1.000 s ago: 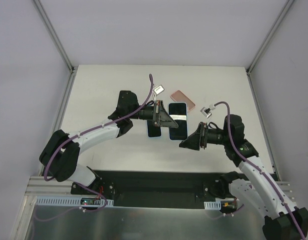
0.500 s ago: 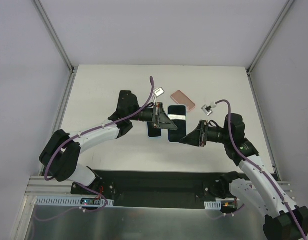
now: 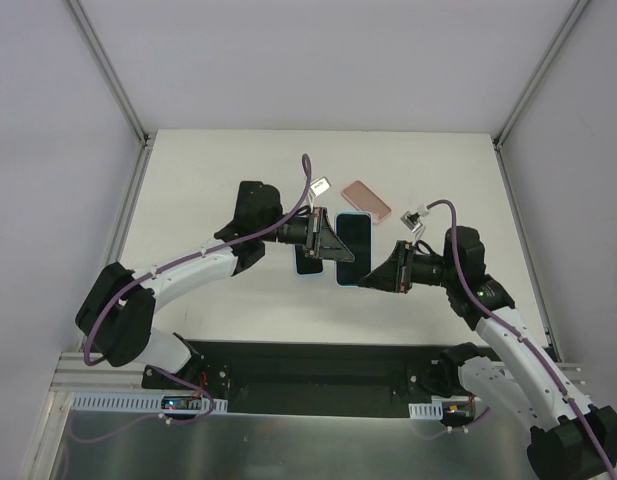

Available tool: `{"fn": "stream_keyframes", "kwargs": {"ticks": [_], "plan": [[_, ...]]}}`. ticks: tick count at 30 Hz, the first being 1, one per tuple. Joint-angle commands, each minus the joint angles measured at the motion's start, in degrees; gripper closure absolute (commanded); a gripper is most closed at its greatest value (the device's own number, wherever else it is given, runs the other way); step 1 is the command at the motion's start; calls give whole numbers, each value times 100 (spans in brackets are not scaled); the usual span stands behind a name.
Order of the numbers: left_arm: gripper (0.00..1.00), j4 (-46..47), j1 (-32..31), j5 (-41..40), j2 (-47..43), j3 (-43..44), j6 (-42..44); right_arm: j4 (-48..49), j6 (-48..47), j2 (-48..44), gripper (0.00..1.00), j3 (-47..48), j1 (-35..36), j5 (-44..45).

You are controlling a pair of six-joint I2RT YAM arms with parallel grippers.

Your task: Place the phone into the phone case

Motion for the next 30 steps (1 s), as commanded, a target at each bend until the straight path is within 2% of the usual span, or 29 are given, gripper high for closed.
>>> {"fn": "stream_keyframes", "kwargs": {"ticks": [1, 2, 3, 4, 6, 8, 10, 14, 17, 18, 19, 21, 25, 30], "plan": [[100, -523, 0, -127, -166, 156, 507, 271, 98, -57, 99, 254, -18, 210], [100, -567, 0, -145, -166, 156, 542, 262, 124, -48, 98, 262, -10, 245], [100, -568, 0, -145, -166, 156, 543, 210, 168, -31, 93, 297, -10, 254], [100, -576, 0, -127, -158, 139, 534, 175, 177, -13, 78, 306, -18, 289], [100, -576, 0, -110, -157, 156, 525, 52, 186, 4, 66, 332, -18, 333], [100, -672, 17, -118, -114, 191, 560, -88, 116, -22, 57, 350, -18, 500], [100, -1207, 26, -223, 0, 340, 831, -571, -216, -83, 48, 455, -18, 902], [100, -1464, 70, -399, 36, 253, 973, -1521, -744, -215, 36, 614, -27, 1756], [100, -1753, 228, -487, 132, 244, 1017, -1811, -868, -294, 15, 658, -36, 2099], [100, -1867, 385, -479, 167, 287, 1052, -1908, -886, -294, 1, 667, -36, 2170], [100, -2042, 482, -479, 237, 314, 1157, -1952, -895, -286, 4, 684, -27, 2292], [100, -2587, 763, -505, 326, 340, 1324, -2022, -904, -242, 4, 702, -27, 2320], [100, -3466, 1754, -558, 492, 367, 1938, -2163, -1105, -49, 4, 763, -36, 2170], [100, -4249, 2433, -382, 1290, 709, 2388, -2251, -1150, -320, 4, 693, -36, 2793]]}}
